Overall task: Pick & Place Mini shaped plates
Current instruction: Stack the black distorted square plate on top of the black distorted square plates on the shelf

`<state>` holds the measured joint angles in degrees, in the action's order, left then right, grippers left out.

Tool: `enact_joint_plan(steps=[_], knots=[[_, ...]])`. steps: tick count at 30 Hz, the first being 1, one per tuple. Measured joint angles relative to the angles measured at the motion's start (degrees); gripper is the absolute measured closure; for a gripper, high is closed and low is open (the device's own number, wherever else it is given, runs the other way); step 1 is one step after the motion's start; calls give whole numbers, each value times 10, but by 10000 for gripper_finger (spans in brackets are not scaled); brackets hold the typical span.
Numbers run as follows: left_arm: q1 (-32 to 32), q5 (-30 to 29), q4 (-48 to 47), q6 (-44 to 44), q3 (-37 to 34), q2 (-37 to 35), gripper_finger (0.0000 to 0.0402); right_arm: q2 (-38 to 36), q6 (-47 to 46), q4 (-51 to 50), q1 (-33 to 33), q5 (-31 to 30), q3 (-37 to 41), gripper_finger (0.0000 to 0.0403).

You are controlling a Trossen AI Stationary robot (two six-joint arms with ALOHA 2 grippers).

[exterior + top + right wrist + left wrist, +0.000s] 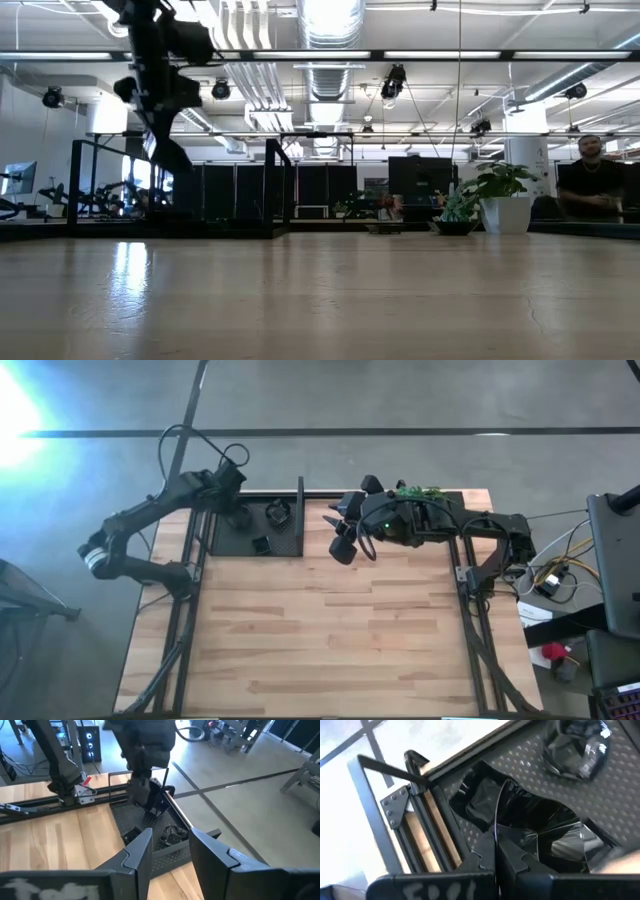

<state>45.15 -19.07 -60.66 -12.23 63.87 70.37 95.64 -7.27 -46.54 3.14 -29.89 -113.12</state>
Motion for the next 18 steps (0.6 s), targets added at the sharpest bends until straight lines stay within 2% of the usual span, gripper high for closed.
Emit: enact_joint_plan(steps=[7,13,18], knots=[[24,-7,81,34,-14,59,401,0,0,0,0,0,0,274],[43,-30,84,114,-14,100,402,0,-1,0,0,0,0,276],[58,-40,97,145,-12,111,402,0,-2,1,0,0,0,282]])
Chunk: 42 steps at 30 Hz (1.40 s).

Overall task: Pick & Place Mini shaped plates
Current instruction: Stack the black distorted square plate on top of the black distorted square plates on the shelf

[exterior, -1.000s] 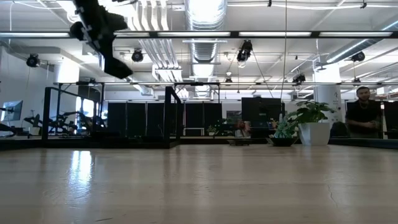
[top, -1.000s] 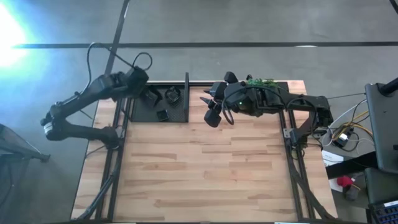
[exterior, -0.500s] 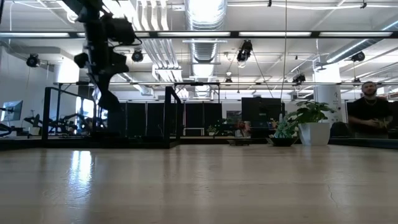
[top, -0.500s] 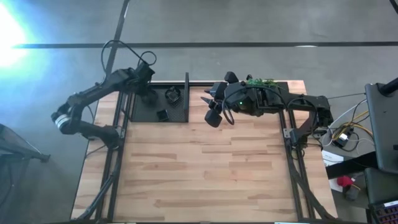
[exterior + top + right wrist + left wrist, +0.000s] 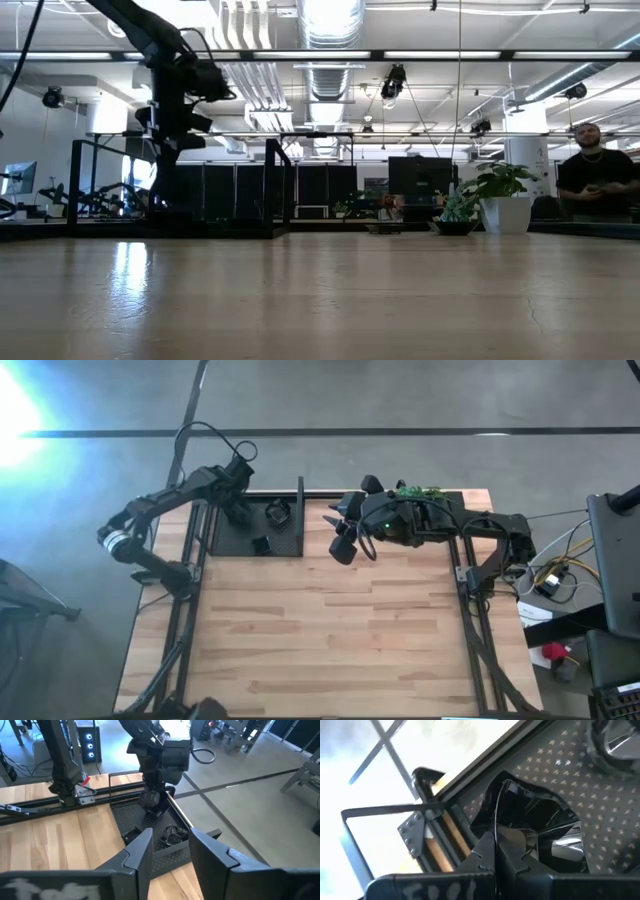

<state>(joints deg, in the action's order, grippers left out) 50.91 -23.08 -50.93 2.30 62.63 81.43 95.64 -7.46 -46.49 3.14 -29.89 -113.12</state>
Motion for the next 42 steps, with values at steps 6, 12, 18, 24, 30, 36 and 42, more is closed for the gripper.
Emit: enact_joint_plan(steps=[6,12,18,24,30,36,42], knots=[[12,27,25,4,-2,6,402,0,0,0,0,0,0,287],[26,28,29,3,-2,22,402,0,0,0,0,0,0,283],[31,46,34,11,-3,39,402,0,0,0,0,0,0,286],[33,47,34,19,-3,41,402,0,0,0,0,0,0,291],[35,48,34,21,-3,39,402,0,0,0,0,0,0,289],[35,48,35,22,-3,39,402,0,0,0,0,0,0,293],[35,48,35,22,-3,39,402,0,0,1,0,0,0,291]])
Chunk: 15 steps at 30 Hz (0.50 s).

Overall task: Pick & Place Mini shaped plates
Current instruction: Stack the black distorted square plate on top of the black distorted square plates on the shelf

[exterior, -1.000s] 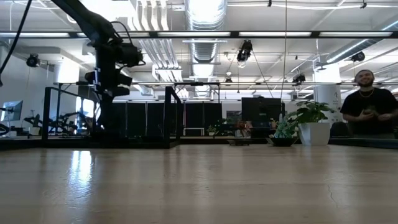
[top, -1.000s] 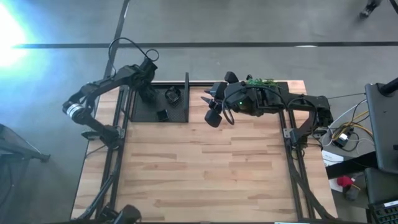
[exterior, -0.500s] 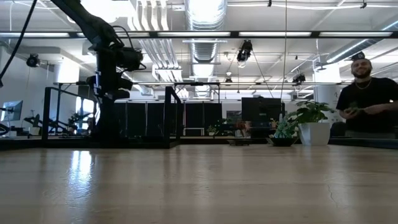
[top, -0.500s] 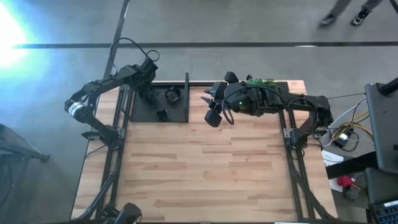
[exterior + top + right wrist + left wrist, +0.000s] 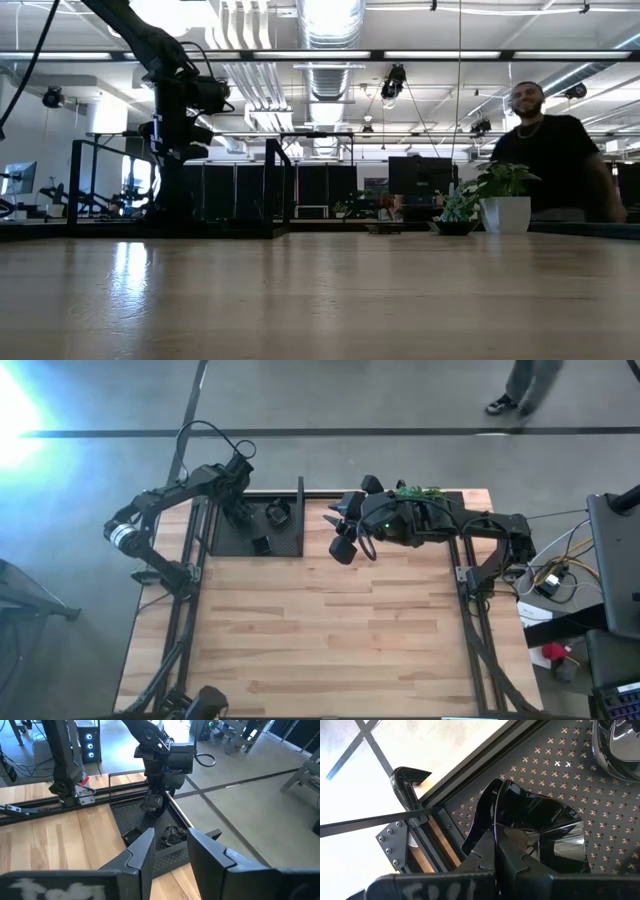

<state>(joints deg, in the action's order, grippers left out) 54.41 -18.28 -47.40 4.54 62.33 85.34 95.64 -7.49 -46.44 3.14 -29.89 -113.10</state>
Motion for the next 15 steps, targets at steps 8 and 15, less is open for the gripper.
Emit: enact_joint_plan(steps=[8,15], knots=[[3,0,4,6,0,0,402,0,0,0,0,0,0,298],[8,4,4,14,0,0,402,0,0,0,0,0,0,296]])
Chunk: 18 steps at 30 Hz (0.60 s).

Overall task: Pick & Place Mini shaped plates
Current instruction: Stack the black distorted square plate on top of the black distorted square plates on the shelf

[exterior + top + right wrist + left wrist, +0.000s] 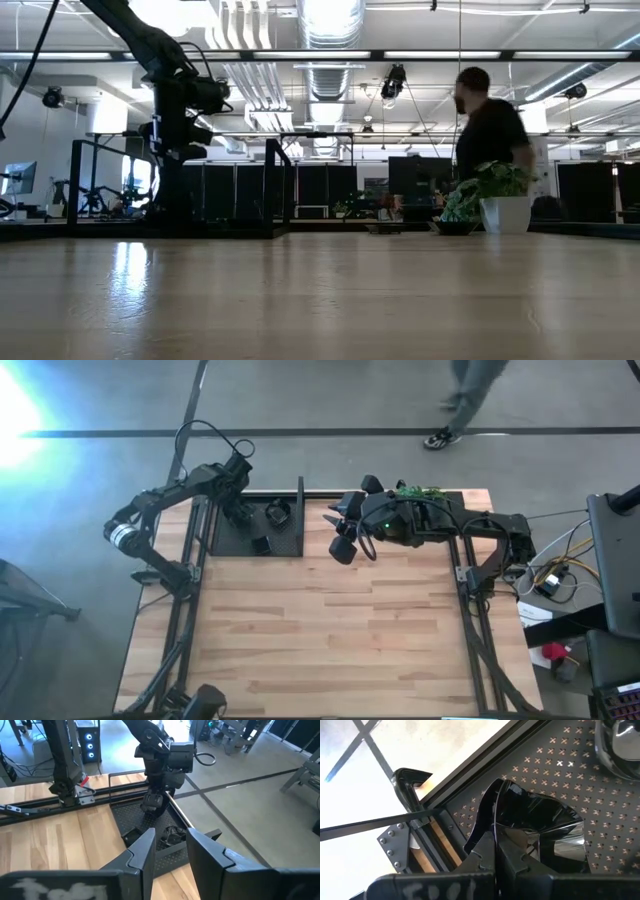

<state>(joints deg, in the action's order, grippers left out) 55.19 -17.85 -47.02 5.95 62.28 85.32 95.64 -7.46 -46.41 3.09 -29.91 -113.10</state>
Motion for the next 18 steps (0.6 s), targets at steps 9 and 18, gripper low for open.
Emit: enact_joint_plan(steps=[9,18], knots=[[2,9,1,2,0,0,402,0,0,0,0,0,0,303],[2,13,1,0,0,0,401,0,4,-1,0,0,0,304]])
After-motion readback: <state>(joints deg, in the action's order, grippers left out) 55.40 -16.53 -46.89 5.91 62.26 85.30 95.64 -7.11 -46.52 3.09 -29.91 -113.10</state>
